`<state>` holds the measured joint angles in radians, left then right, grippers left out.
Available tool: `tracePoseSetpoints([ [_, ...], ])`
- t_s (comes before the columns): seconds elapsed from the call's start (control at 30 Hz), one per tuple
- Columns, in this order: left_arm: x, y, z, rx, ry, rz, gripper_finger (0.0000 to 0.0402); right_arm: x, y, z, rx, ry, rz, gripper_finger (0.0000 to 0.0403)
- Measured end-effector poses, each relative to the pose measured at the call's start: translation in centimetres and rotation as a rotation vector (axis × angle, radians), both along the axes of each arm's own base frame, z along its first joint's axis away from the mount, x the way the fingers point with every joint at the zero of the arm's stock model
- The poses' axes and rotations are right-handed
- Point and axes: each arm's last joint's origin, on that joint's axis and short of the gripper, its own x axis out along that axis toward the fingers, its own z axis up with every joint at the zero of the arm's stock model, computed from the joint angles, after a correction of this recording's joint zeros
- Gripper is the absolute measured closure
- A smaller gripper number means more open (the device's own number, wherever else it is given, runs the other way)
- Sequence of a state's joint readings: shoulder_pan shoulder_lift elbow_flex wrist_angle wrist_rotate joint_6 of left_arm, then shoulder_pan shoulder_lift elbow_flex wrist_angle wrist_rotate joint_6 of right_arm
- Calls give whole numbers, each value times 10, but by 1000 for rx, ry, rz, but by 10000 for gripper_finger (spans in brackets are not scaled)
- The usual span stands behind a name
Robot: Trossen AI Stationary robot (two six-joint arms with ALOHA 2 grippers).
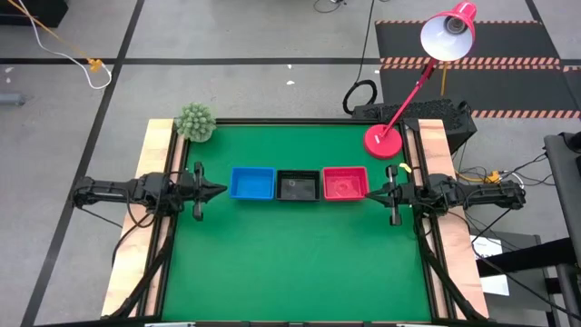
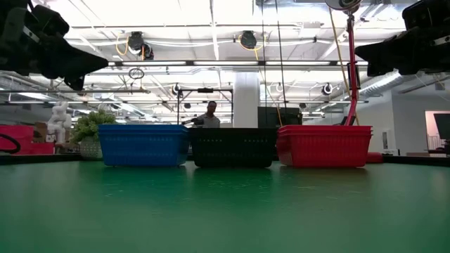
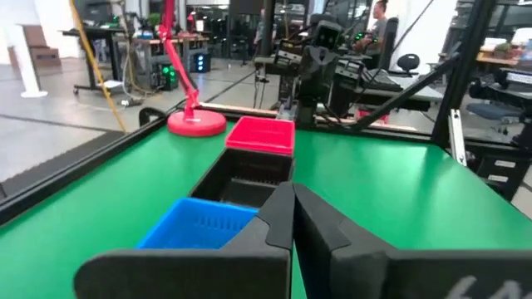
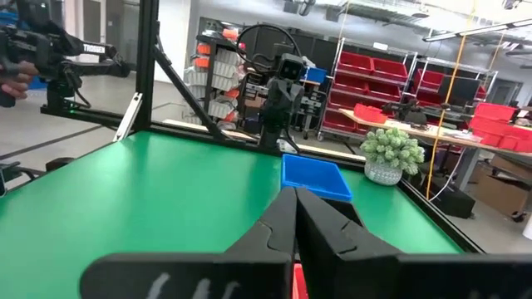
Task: Stack baskets by color
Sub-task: Return to Home Position
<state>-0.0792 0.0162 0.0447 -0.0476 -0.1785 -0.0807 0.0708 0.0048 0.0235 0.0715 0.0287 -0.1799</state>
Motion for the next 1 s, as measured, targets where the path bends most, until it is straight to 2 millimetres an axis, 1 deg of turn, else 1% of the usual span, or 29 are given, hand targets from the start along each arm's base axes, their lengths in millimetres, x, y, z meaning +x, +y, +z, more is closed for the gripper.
tracePoseSetpoints([
  [0.13,0,-1,3,30,-29,-52,399,0,0,0,0,-3,1,403],
  [0.27,1,-3,-3,50,-58,-103,399,0,0,1,0,-5,3,403],
  [1.0,1,-5,-4,182,-49,-154,400,0,0,1,0,-6,4,403],
])
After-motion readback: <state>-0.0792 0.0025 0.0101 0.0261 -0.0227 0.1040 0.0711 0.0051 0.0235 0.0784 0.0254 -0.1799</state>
